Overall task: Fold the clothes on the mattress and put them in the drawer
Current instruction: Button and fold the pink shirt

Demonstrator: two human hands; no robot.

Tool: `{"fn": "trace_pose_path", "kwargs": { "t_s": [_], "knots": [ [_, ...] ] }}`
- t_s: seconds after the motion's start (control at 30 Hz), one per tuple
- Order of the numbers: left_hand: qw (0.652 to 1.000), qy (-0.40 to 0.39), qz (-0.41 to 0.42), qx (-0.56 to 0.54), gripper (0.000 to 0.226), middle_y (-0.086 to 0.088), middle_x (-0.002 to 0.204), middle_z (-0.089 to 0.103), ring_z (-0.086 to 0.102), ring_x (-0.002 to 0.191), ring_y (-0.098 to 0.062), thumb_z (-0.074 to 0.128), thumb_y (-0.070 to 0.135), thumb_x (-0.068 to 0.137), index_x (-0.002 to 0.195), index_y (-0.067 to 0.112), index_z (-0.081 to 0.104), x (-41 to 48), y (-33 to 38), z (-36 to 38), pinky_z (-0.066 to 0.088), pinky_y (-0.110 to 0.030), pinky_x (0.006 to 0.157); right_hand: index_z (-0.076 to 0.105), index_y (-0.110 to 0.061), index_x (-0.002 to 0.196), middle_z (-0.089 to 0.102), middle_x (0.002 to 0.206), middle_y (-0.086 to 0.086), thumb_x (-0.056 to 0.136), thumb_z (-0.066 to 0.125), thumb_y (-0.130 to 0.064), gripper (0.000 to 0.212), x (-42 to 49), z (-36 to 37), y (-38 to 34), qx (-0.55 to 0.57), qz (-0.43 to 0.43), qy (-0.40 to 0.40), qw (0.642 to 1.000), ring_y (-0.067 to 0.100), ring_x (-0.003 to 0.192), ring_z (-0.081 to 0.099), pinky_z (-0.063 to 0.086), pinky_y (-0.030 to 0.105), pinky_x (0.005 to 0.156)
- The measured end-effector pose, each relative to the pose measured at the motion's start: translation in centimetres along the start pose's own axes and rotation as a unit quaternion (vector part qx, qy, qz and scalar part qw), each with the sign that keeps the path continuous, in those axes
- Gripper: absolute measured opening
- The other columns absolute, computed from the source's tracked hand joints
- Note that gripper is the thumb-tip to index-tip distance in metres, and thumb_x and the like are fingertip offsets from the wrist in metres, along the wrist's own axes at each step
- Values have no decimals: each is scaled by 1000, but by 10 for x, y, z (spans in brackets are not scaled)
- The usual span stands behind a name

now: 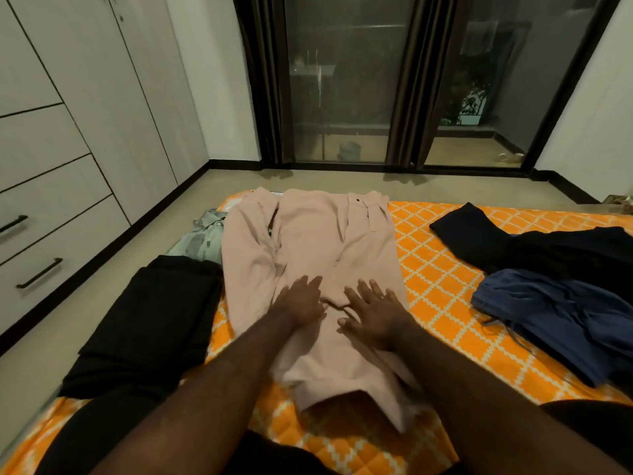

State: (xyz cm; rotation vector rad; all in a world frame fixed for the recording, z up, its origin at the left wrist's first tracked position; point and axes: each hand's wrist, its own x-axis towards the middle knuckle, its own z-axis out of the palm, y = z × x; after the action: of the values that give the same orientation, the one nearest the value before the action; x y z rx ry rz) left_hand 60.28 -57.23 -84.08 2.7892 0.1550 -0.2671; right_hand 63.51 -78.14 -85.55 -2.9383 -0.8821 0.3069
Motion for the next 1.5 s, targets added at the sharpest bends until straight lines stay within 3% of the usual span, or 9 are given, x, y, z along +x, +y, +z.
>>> {"fn": "trace_pose_path", "kwargs": {
  "t_s": [0.2,0.4,0.53,0.8,0.9,1.07,1.2,1.3,1.5],
  "knots": [
    [963,216,-154,-43,67,-16,158,25,20,149,-34,66,25,84,145,21,39,-66,-27,-2,16,-44,123,6,-39,161,9,171,7,99,36,-64,73,-22,-14,-36,-24,-59,-23,998,35,157,5,12,54,122],
    [802,192,-435,-360,78,-20,151,33,45,131,-41,80,23,81,143,11,34,-98,-27,-15,48,-48,99,8,-32,162,-3,171,7,100,25,-67,73,-50,-1,-43,-56,-48,-74,995,36,157,-2,9,60,122],
    [764,203,-375,-485,73,-18,130,60,62,112,-39,89,21,70,130,1,52,-99,-34,-8,57,-47,92,1,-43,160,-10,171,4,92,22,-79,80,-55,3,-47,-38,-44,-104,993,35,157,-9,3,60,122],
    [709,217,-262,-618,38,-10,103,72,68,95,-35,80,28,74,103,7,65,-83,-34,-13,58,-51,90,7,-43,161,-7,172,-3,96,31,-72,75,-49,-2,-46,3,-68,-72,995,30,157,7,18,51,123],
    [668,152,-213,-696,43,-15,108,75,70,101,-39,64,36,88,119,7,69,-73,-35,-14,55,-57,95,22,-39,160,10,170,7,101,43,-60,66,-34,-20,-39,92,-28,41,995,36,149,33,34,47,117],
    [602,108,-130,-780,43,-14,128,68,62,121,-37,41,38,108,134,11,62,-69,-17,-24,45,-54,108,30,-29,159,19,169,8,108,40,-37,53,-16,-23,-12,116,11,74,990,25,155,18,23,41,121],
    [690,99,-56,-715,37,-13,129,68,67,115,-32,47,32,107,135,13,61,-64,-4,-29,52,-51,102,43,-24,154,35,163,7,110,39,-25,44,-19,-6,10,135,8,29,990,27,151,30,19,26,116],
    [790,105,19,-604,31,-5,130,65,67,107,-10,45,20,108,135,11,59,-61,14,-29,52,-30,100,30,-26,160,27,166,9,111,37,-33,50,-14,-3,11,105,-3,-28,994,30,153,25,21,34,121],
    [961,24,113,-253,42,-15,144,56,51,134,-28,48,30,107,142,8,55,-45,62,-13,37,-31,106,16,-26,164,11,170,12,108,37,-40,61,-13,2,0,7,-5,-64,998,36,154,13,20,49,121]
  ]
}}
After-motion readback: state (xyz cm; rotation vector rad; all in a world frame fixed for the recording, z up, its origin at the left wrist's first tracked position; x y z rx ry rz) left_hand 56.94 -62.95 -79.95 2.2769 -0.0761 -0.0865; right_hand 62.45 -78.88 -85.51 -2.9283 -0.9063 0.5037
